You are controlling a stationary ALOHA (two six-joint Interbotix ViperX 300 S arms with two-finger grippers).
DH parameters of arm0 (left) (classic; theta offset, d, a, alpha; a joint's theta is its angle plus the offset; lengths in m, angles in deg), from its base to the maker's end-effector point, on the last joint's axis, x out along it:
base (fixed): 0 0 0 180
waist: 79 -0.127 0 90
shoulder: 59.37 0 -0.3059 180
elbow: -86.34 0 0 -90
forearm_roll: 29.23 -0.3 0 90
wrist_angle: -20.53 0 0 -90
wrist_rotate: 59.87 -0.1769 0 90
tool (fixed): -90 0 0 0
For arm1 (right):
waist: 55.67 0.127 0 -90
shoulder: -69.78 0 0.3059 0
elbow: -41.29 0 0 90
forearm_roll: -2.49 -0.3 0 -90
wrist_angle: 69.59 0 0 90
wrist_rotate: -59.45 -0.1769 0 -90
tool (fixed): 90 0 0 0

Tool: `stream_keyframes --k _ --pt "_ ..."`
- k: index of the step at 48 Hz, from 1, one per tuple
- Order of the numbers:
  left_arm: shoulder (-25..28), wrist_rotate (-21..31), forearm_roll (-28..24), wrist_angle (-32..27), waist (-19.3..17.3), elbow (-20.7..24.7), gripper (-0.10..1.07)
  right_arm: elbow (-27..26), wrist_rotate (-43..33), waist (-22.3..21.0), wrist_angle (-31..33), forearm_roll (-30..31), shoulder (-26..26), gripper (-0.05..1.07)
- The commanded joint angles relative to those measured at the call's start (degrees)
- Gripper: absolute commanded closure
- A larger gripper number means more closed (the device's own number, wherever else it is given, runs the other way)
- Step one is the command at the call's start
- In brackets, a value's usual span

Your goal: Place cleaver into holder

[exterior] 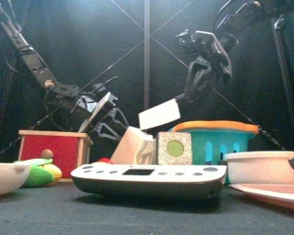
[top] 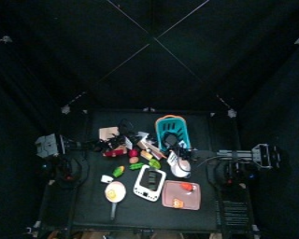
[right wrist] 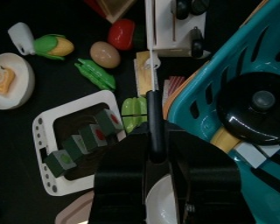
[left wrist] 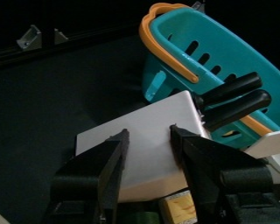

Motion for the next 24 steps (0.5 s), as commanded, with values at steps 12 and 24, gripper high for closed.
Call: stream_keyframes --k 12,24 --pt "-0.2 0.2 -0.6 -0.2 0.2 0.7 0.16 -1.6 0.2 0.2 0.4 0.2 -0.2 0.57" --pt "-0.2 0.2 -0.7 -0.3 0.2 1.2 0.16 -1.9 0.1 0.1 1.5 0.1 0.6 0.57"
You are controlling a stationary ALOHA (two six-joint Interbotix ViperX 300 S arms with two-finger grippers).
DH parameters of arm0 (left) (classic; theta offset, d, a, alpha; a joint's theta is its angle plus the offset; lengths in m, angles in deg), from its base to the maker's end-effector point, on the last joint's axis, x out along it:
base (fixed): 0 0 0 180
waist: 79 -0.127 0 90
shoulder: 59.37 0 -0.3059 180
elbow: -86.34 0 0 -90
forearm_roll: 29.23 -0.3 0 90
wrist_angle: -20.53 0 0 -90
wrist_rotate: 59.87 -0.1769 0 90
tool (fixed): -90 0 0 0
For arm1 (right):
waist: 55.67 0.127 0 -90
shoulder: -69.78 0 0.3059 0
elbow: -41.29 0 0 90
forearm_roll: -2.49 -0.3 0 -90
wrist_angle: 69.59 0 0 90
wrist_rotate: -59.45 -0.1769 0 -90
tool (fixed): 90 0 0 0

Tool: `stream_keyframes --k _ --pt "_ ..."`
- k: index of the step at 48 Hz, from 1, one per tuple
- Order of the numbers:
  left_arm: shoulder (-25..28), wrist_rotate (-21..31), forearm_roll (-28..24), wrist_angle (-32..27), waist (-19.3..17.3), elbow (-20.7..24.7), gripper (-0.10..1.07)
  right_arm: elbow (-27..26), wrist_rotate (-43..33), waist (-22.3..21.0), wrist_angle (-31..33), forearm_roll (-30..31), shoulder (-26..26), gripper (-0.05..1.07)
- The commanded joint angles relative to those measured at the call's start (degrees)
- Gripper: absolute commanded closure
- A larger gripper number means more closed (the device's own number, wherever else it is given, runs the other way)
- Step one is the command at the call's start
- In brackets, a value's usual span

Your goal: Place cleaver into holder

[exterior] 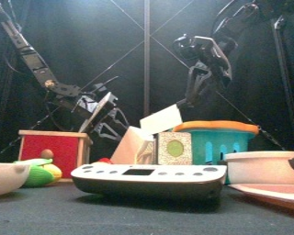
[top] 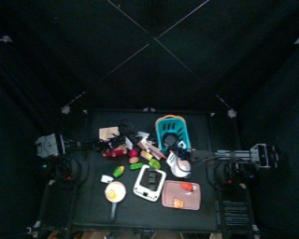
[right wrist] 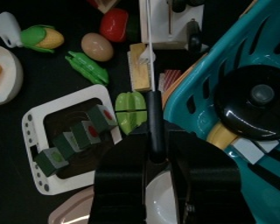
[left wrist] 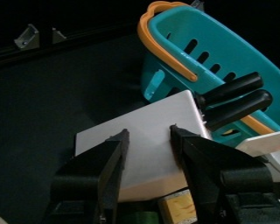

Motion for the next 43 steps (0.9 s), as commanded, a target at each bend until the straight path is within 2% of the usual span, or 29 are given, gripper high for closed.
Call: stream_keyframes --k 1,43 --pt "-0.3 0.1 -0.3 0.1 0.2 1.0 0.16 -1.9 0.1 0.0 0.7 0.0 -0.4 0.57" --pt "-0.2 0.1 -1.3 0.1 0.2 1.4 0.16 -9.3 0.5 -0.4 10.7 -2.2 2.5 0.57"
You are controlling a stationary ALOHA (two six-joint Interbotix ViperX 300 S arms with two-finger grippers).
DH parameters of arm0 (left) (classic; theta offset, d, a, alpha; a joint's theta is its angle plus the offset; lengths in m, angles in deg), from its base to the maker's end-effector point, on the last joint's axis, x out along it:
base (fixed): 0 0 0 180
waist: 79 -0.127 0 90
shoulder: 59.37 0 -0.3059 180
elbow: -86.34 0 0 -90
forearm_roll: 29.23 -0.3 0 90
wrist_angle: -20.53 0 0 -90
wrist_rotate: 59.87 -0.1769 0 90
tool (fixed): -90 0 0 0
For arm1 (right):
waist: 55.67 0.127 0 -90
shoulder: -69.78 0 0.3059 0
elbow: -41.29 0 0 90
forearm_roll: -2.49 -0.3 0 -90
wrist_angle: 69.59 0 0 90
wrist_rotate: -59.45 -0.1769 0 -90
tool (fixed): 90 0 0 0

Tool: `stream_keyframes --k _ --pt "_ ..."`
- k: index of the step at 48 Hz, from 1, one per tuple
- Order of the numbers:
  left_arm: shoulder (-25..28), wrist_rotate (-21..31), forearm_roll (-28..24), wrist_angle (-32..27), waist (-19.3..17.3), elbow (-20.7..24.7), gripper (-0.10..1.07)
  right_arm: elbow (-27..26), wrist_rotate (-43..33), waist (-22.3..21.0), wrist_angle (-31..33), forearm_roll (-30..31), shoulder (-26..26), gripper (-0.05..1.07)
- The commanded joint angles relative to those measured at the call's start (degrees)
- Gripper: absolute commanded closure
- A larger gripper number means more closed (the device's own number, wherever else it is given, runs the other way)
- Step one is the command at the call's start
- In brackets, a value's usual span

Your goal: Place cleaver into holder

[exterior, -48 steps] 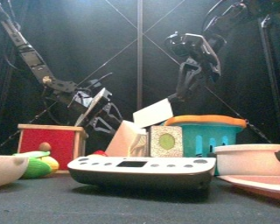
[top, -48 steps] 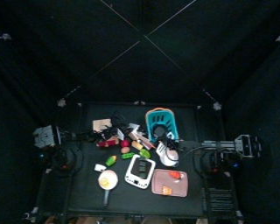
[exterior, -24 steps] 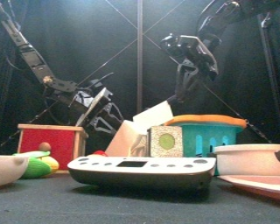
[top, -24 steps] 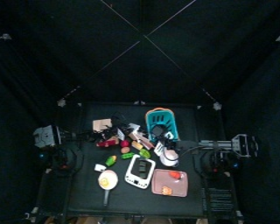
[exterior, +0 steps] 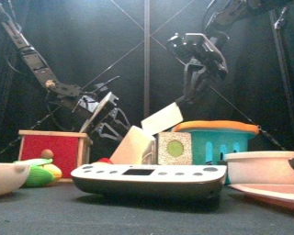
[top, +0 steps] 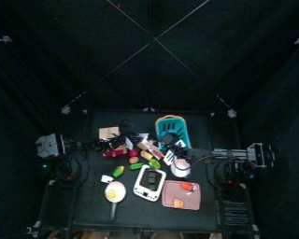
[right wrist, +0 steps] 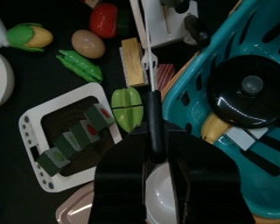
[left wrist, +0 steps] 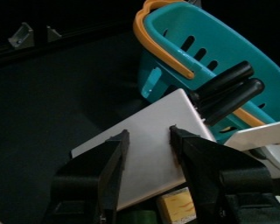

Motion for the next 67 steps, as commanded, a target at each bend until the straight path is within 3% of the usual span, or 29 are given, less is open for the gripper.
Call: stream_keyframes --k 1,13,27,67 --pt "-0.3 0.1 -0.3 0.2 0.1 1.1 0.16 -2.3 0.2 -0.4 0.7 0.0 -0.4 0.57" --pt "-0.3 0.1 -0.8 0.2 0.1 1.5 0.16 -3.8 3.2 -0.1 2.5 -0.6 1.9 0.57" --pt "-0.3 0.1 -0.8 0.1 0.1 1.6 0.16 -8.3 12.7 -2.5 7.2 -8.9 5.7 0.57" --pt "-0.2 0.1 -1.3 0.2 0.2 2.3 0.16 -13.5 14.5 -6.0 13.0 -12.4 6.3 0.57"
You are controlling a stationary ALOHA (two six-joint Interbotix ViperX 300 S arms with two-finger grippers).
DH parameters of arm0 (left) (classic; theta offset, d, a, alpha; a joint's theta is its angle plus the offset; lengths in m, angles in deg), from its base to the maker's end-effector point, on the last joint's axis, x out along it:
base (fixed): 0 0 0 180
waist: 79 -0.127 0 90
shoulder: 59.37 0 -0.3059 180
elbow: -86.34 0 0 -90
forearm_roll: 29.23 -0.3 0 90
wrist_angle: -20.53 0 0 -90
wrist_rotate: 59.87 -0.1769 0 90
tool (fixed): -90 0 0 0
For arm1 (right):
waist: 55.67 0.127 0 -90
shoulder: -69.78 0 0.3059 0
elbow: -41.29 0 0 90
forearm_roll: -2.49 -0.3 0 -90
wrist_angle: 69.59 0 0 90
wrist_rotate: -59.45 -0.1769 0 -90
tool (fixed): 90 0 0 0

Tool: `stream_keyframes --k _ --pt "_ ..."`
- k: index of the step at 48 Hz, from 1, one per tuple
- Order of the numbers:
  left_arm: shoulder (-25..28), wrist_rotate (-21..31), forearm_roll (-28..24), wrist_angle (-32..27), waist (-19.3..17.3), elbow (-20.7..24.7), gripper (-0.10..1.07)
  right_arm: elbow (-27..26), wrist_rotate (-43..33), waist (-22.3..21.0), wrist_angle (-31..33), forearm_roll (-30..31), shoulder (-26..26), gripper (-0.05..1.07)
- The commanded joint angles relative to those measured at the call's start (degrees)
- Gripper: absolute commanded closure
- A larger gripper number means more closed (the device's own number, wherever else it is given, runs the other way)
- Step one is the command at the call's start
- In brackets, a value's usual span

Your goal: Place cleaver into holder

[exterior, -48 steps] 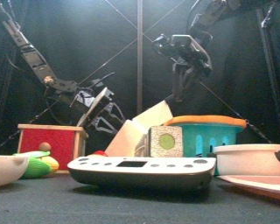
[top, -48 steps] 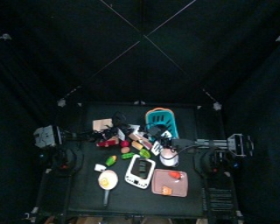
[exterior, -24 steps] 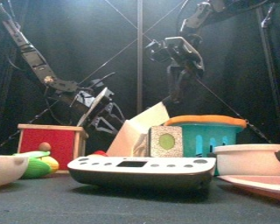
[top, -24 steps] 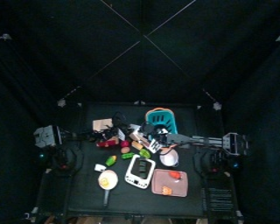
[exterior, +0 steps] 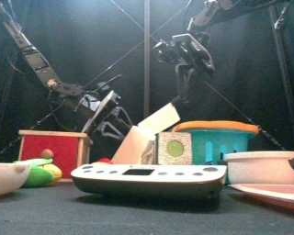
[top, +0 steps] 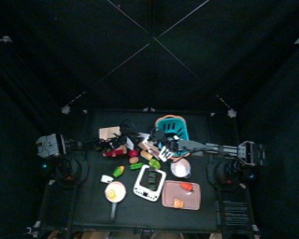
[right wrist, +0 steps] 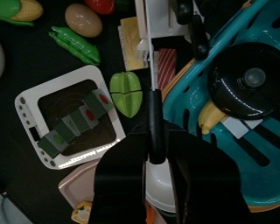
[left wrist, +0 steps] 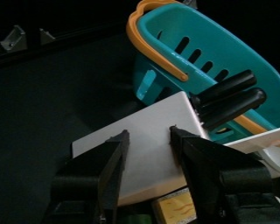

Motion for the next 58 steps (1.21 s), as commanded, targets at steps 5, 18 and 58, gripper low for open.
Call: stream_keyframes --k 5,18,58 --pt "-0.4 -0.1 -0.6 0.3 0.1 1.4 0.16 -1.7 0.2 -1.3 0.8 -0.8 -1.0 0.57" --pt "-0.4 -0.1 -1.0 0.3 0.6 1.8 0.16 -1.8 0.2 -1.0 2.4 -1.8 -0.8 0.57" --pt "0.3 -0.1 -1.8 0.3 1.6 2.6 0.16 -5.2 0.3 -1.8 1.2 -0.6 2.6 0.55"
